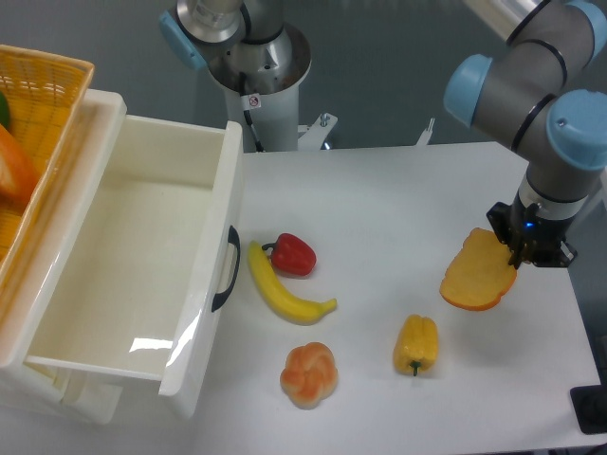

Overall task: Place the bread slice in the upper white drawer
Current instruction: 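Carry the held bread slice over the open white drawer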

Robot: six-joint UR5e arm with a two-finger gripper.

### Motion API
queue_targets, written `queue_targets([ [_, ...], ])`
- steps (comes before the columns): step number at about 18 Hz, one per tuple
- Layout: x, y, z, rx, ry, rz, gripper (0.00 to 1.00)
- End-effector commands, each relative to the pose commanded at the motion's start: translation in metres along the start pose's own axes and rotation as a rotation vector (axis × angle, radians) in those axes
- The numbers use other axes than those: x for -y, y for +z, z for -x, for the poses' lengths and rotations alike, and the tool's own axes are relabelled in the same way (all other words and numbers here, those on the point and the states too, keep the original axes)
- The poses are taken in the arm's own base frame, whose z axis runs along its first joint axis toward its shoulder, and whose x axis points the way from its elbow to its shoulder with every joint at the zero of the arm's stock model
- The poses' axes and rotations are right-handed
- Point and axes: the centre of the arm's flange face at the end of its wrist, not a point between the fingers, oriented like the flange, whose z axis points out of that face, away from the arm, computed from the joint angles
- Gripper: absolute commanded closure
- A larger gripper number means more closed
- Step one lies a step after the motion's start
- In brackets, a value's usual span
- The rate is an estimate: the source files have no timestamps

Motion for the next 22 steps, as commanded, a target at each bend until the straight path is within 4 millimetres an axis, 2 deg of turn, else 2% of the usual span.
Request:
queue_targets([
  [3, 0.008, -0.013, -0.007, 0.002, -0.002, -0.009, 1.00],
  [7, 0.037, -0.048, -0.031, -0.008, -0.060, -0.037, 1.00],
  [10, 0.055, -0.083, -0.059, -0.033, -0.109, -0.070, 1.00],
  [12, 0.063, -0.097, -0.079, -0.034, -0.120, -0.083, 1.00],
  [17, 0.119, -0.148, -0.125, 0.006, -0.229, -0.151, 1.00],
  [22, 0.168, -0.173, -0.158, 0.001, -0.286, -0.218, 1.00],
])
